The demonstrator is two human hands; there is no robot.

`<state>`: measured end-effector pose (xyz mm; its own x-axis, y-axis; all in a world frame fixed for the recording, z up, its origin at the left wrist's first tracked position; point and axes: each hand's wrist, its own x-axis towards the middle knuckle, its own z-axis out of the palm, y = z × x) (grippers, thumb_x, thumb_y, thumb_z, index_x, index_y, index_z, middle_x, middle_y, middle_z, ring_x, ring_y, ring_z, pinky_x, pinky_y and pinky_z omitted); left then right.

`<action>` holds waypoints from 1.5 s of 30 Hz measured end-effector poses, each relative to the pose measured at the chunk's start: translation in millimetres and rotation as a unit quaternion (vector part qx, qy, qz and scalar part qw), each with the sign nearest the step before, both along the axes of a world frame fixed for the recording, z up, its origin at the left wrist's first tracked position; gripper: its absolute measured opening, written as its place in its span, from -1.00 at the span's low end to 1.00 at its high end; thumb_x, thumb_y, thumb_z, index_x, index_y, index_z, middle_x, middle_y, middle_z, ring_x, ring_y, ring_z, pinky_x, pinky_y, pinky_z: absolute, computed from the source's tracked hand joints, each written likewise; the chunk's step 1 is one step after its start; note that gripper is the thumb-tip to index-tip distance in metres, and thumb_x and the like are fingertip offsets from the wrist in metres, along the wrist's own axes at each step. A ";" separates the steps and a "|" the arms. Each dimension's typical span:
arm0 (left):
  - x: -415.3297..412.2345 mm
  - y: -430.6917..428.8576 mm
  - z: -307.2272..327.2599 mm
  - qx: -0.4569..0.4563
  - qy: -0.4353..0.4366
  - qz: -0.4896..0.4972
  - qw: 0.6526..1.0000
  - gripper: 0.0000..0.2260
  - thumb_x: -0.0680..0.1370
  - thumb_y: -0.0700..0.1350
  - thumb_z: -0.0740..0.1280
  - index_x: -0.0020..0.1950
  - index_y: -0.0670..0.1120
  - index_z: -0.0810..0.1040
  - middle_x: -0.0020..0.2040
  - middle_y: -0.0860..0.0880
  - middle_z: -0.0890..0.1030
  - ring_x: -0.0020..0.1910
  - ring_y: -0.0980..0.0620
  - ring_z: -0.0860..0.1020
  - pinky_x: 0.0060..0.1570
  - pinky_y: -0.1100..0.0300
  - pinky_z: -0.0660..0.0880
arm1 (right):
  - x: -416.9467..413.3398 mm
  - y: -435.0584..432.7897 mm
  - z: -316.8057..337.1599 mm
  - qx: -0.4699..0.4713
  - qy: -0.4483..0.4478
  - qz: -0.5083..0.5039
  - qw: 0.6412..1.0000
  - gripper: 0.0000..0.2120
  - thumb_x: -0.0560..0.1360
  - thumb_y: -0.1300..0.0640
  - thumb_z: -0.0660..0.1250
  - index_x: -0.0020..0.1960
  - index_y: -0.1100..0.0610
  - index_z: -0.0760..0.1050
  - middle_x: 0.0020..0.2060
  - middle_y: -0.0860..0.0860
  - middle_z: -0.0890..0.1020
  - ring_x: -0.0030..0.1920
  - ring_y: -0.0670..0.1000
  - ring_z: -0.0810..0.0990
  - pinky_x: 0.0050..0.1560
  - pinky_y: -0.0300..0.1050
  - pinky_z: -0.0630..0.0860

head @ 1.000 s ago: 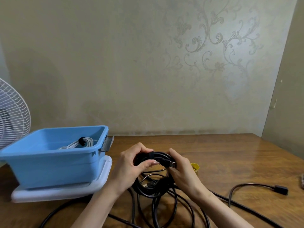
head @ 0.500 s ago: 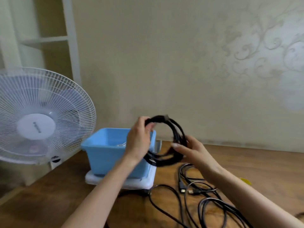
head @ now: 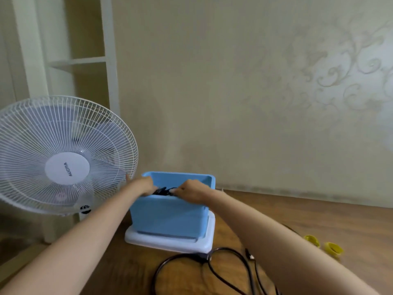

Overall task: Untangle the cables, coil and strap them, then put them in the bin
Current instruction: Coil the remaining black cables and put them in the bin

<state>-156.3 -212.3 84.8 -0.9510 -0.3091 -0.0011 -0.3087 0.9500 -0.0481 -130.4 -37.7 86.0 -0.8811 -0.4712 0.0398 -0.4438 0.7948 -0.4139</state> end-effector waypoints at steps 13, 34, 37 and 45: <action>130.2 129.7 -62.0 0.266 0.277 -0.451 0.806 -0.87 0.56 -0.19 0.31 0.09 -0.10 0.56 0.12 0.04 0.56 0.17 0.12 0.46 0.18 0.22 0.37 | 103.2 182.3 -33.6 -0.011 0.108 0.004 0.994 -0.83 0.53 0.09 0.36 0.07 0.10 0.65 -0.05 0.03 0.69 -0.13 -0.11 0.56 -0.15 -0.43 0.38; 136.2 147.6 -109.9 0.133 0.281 -0.259 0.914 -0.84 0.64 -0.07 0.15 -0.01 -0.09 0.47 -0.01 0.00 0.56 -0.11 -0.04 0.54 -0.24 0.13 0.36 | 183.6 237.5 -86.5 0.229 0.105 -0.118 0.960 -0.83 0.50 0.24 0.22 0.08 0.11 0.45 -0.10 0.05 0.58 -0.10 0.11 0.55 -0.25 -0.09 0.37; 130.4 139.2 -108.2 0.123 0.279 -0.226 0.925 -0.80 0.66 -0.07 0.08 0.05 -0.12 0.45 -0.10 -0.05 0.62 -0.15 -0.07 0.56 -0.27 0.11 0.37 | 153.5 270.7 -98.3 0.191 0.137 -0.201 0.951 -0.79 0.52 0.30 0.18 0.09 0.16 0.50 -0.01 0.10 0.60 0.01 0.17 0.58 -0.19 -0.11 0.37; 122.0 128.9 -89.7 0.452 0.329 -0.119 0.821 -0.77 0.66 -0.06 0.08 0.08 -0.20 0.42 -0.32 -0.07 0.59 -0.41 -0.03 0.58 -0.31 0.08 0.56 | 118.3 328.9 -87.7 -0.112 0.174 -0.254 0.945 -0.92 0.42 0.25 0.43 -0.11 0.12 0.61 -0.12 0.03 0.46 -0.12 0.01 0.45 -0.07 -0.20 0.31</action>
